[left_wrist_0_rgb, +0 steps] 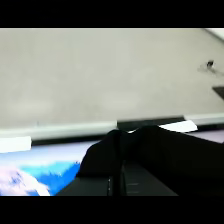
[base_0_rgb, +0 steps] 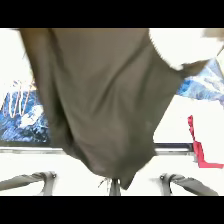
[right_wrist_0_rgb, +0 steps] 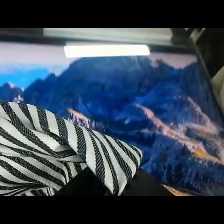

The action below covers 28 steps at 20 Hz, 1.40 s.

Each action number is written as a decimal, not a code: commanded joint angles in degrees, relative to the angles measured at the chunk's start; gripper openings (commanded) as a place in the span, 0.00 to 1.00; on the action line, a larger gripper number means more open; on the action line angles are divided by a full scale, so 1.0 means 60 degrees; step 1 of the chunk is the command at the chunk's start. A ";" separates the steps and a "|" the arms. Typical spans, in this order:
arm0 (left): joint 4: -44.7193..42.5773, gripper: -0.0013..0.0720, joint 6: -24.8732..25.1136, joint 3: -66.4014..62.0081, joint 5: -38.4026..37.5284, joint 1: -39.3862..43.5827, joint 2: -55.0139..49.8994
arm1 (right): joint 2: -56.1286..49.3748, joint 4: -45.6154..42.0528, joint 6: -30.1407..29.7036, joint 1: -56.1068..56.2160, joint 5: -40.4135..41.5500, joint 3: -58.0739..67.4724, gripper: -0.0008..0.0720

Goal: Fold the shirts.

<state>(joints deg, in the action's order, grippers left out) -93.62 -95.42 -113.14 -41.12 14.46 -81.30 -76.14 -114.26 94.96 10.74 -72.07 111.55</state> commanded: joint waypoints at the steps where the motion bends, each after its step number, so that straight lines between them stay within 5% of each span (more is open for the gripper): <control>1: 0.0914 0.08 -0.1049 -0.0007 0.0302 -0.0080 -0.2106 | -0.2098 0.0025 0.0135 0.0004 0.0164 -0.0102 0.11; 8: 0.3854 0.09 -0.1042 -0.0007 -0.1902 -0.0066 -0.4481 | -0.4084 0.0521 0.0419 0.0004 -0.0324 -0.0102 0.11; 9: 0.3861 0.22 -0.1031 -0.0007 -0.2412 -0.0066 -0.4590 | -0.4105 0.0532 0.0415 0.0004 -0.0361 -0.0102 0.11; 11: 0.3858 0.87 -0.0667 -0.0102 -0.3552 -0.0215 -0.4557 | -0.4033 0.0368 0.0197 0.0004 -0.0561 -0.0098 0.11; 12: 0.3858 0.95 -0.0641 -0.0353 -0.4313 -0.0390 -0.4524 | -0.3942 0.0233 0.0182 0.0000 -0.0732 -0.0102 0.11; 15: 0.3829 0.95 -0.0608 -0.1111 -0.7213 -0.1246 -0.4058 | -0.3479 0.0244 0.0186 -0.0193 -0.1060 -0.0102 0.11; 17: 0.3293 0.75 -0.0495 -0.0368 -0.8692 -0.1661 -0.3155 | -0.3151 0.0240 0.0168 -0.0441 -0.1417 -0.0102 0.11; 18: 0.2834 0.75 -0.0466 0.0393 -0.8947 -0.1672 -0.2568 | -0.3024 0.0266 0.0157 -0.0597 -0.1661 -0.0102 0.11; 21: 0.2747 0.77 -0.0517 0.4175 -0.8338 -0.1242 -0.0346 | -0.2801 0.0805 0.0149 -0.1056 -0.2229 -0.0102 0.11; 24: 0.4233 0.88 -0.0809 0.8470 -0.6451 -0.0601 0.1923 | -0.2769 0.1490 0.0025 -0.1290 -0.2430 -0.0102 0.11; 28: 0.6349 0.88 -0.0823 1.1978 -0.5071 -0.0262 0.3716 | -0.2769 0.1770 -0.0058 -0.1239 -0.2353 -0.0102 0.11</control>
<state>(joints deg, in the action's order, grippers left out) -64.88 -99.90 -56.60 -77.93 11.22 -66.96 -92.90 -106.13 95.20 3.60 -85.71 110.96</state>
